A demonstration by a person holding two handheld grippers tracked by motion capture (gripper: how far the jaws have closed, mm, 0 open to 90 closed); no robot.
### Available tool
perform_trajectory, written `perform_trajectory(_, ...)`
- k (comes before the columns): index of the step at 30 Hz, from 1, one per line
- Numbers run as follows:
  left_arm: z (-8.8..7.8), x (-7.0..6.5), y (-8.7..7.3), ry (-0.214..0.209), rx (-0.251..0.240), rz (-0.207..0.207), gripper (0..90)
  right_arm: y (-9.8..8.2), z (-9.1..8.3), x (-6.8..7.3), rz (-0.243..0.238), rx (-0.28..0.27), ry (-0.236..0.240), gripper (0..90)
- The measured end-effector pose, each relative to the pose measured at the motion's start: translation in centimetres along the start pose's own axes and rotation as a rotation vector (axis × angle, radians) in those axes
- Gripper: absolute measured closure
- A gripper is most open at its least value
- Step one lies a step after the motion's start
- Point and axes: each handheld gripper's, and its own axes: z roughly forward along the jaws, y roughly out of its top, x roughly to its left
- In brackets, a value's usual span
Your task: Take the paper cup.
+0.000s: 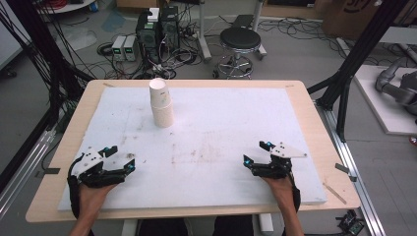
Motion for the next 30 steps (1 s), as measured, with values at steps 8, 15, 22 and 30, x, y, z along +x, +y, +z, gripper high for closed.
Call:
perform_trajectory(8, -0.2, 0.2, 0.0, -0.003, -0.021, -0.019, 14.6, 0.0, 0.0, -0.1, 0.007, 0.001, 0.009, 15.1)
perform_trajectory(15, -0.2, 0.1, 0.1, -0.029, -0.021, -0.024, 13.2, 0.0, 0.0, -0.2, 0.012, 0.004, 0.014, 15.1)
perform_trajectory(22, -0.5, 0.3, 1.2, -0.063, -0.042, -0.008, 12.6, 0.1, 0.1, -0.2, 0.009, 0.012, 0.015, 15.1)
perform_trajectory(30, -0.1, 2.0, 3.9, -0.136, -0.039, 0.012, 12.4, 0.1, 0.1, -0.2, 0.013, 0.013, 0.013, 15.1)
